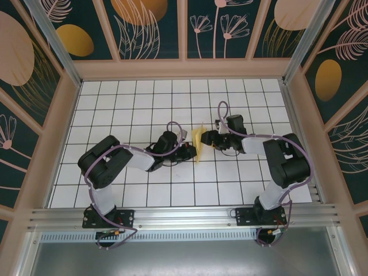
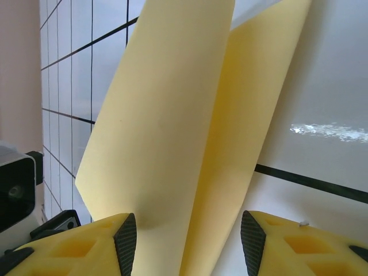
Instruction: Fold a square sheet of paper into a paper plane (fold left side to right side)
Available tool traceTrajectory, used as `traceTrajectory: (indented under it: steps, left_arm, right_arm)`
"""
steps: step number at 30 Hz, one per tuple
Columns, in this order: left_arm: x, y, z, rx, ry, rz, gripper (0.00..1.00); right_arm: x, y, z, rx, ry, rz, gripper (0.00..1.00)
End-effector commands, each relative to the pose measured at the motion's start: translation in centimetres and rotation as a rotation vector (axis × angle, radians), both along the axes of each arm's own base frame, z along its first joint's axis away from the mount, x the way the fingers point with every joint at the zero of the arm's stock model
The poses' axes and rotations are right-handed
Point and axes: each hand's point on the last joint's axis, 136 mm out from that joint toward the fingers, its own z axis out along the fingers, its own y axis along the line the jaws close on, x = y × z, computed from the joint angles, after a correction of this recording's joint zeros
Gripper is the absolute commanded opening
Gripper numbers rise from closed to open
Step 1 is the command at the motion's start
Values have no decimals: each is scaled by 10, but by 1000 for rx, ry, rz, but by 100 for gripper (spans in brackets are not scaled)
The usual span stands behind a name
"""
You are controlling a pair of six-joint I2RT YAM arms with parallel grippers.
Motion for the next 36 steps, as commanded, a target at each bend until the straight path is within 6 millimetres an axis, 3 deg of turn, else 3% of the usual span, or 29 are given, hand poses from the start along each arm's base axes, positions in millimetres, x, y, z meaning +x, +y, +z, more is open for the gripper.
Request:
traceTrajectory:
  steps: [1, 24, 36]
  left_arm:
    - [2, 0, 1, -40, 13, 11, 0]
    - [1, 2, -16, -28, 68, 38, 0]
    - [2, 3, -20, -21, 77, 40, 0]
  right_arm:
    - [6, -1, 9, -13, -49, -8, 55]
    - [8, 15, -2, 11, 5, 14, 51]
    - [6, 15, -23, -59, 74, 10, 48]
